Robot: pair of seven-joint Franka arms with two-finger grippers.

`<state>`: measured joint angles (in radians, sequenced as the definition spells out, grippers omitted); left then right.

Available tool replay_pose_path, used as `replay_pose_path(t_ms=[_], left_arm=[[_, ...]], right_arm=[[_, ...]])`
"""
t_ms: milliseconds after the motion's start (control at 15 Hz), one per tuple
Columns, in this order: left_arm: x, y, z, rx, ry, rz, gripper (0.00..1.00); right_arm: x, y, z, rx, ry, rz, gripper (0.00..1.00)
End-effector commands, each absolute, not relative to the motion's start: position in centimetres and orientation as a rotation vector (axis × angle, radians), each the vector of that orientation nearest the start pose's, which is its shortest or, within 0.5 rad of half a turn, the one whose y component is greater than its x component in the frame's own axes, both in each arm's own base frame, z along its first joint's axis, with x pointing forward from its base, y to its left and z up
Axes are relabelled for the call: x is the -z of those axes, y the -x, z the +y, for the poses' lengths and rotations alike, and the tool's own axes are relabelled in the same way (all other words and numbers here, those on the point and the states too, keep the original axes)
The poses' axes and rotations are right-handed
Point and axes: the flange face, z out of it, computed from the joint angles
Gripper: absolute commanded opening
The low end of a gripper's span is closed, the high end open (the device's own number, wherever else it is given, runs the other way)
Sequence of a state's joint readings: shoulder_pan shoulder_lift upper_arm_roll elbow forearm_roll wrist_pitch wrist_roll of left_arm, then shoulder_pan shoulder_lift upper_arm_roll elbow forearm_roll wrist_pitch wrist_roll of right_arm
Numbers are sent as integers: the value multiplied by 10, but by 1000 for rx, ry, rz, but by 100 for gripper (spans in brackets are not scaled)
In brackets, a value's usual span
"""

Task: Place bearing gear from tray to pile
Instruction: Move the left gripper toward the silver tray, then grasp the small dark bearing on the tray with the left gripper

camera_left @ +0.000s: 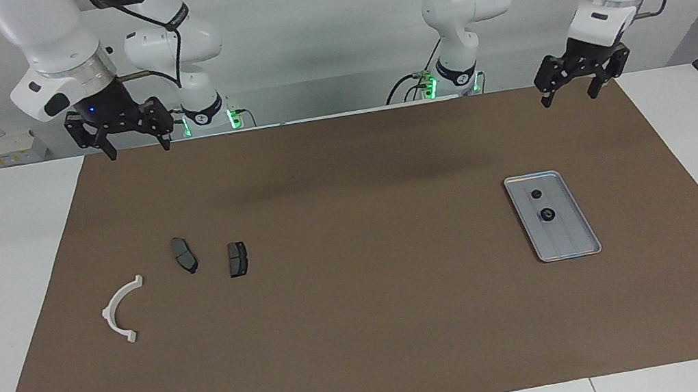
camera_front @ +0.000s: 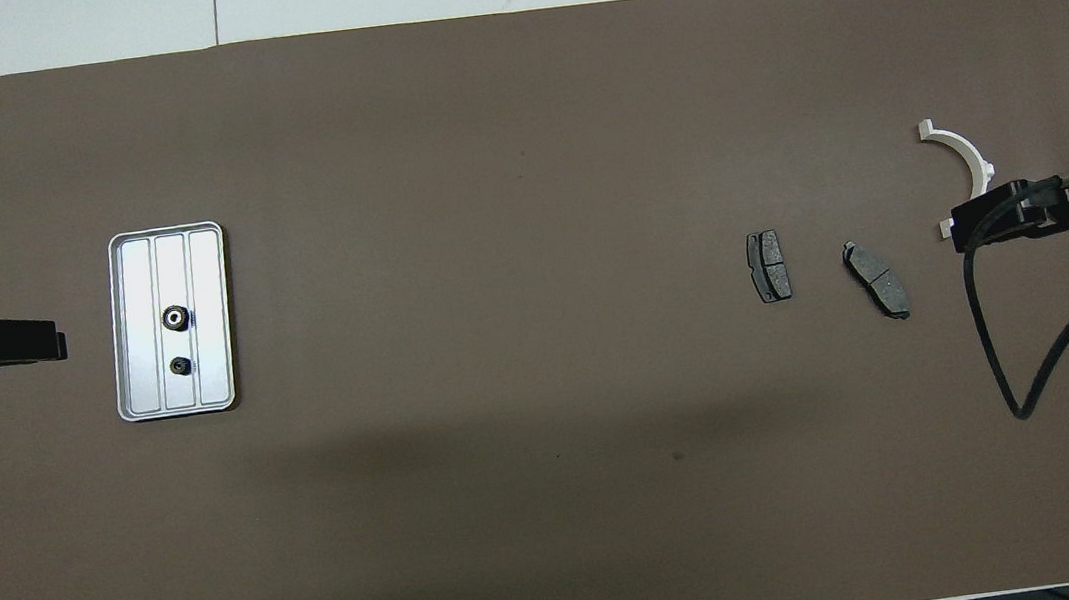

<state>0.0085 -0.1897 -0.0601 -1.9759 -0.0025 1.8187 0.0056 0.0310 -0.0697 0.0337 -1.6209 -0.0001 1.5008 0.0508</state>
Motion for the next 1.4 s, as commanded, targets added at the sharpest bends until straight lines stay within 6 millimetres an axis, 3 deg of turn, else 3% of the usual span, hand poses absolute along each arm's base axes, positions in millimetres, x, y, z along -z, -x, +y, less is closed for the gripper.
replay_pose_path(t_ms=[0,200,467,1067,1333], left_arm=[[-462,-509,-22,-2,3146,136,100],[-406,-518,-2,-19,3151,81,100],[-363,-513,-1,54,3150,78,100],[-307,-525,-1,26,3153,136,95],[-296,-527,2,23,3154,136,91]], right_arm=[[-634,-524,34,-57,3120,-6,100],[-635,-524,34,-55,3120,-6,100],[-635,-523,34,-52,3127,-1,100],[-635,-523,24,-57,3119,27,100],[-635,-523,24,-54,3119,30,100]])
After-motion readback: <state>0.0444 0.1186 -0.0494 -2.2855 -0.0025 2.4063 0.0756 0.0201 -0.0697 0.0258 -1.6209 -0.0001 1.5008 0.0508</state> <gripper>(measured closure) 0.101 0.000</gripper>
